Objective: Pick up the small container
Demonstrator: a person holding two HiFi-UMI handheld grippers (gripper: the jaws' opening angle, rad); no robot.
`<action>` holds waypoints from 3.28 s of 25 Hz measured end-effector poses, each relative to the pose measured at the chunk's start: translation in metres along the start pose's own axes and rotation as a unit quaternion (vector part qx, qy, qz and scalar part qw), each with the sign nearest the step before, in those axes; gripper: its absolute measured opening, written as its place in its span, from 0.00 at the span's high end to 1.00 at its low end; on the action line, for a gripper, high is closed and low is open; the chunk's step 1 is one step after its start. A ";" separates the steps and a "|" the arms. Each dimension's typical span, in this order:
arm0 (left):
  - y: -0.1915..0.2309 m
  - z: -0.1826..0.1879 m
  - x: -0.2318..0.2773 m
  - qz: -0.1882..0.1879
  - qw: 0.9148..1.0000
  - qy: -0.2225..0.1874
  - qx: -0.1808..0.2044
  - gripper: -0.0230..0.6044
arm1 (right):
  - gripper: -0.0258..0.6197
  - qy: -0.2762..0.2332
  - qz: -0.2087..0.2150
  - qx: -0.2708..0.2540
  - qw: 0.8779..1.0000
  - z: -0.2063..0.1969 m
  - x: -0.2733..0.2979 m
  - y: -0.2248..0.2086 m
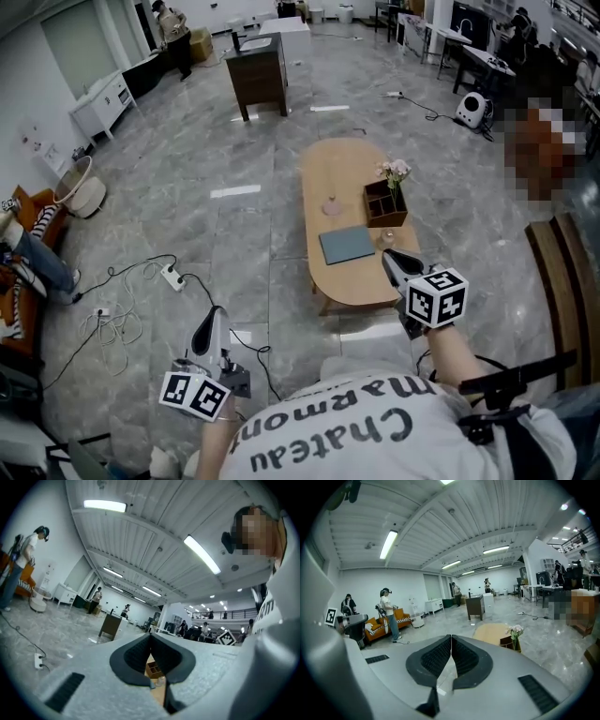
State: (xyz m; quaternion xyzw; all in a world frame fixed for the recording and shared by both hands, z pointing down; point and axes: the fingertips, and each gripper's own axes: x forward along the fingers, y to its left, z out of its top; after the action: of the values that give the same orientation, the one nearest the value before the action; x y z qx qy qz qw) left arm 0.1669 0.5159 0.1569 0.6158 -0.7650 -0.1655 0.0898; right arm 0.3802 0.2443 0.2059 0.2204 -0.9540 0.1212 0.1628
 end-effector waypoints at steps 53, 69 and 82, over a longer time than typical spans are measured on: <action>0.231 0.021 0.367 -0.045 0.996 0.043 -0.057 0.94 | 0.94 0.077 -0.038 0.133 0.987 0.056 0.380 -0.137; 0.290 -0.008 0.557 -0.159 0.974 0.150 -0.056 0.94 | 0.94 0.001 -0.116 0.269 0.956 0.071 0.458 -0.197; 0.295 -0.084 0.665 -0.241 0.935 0.248 -0.077 0.94 | 0.94 -0.003 -0.188 0.368 0.911 0.010 0.499 -0.249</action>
State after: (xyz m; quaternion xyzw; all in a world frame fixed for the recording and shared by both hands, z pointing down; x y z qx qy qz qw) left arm -0.2231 -0.0870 0.2984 0.7941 -0.5322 -0.0826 0.2816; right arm 0.0685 -0.1661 0.4182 0.4401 -0.7834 0.4303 0.0869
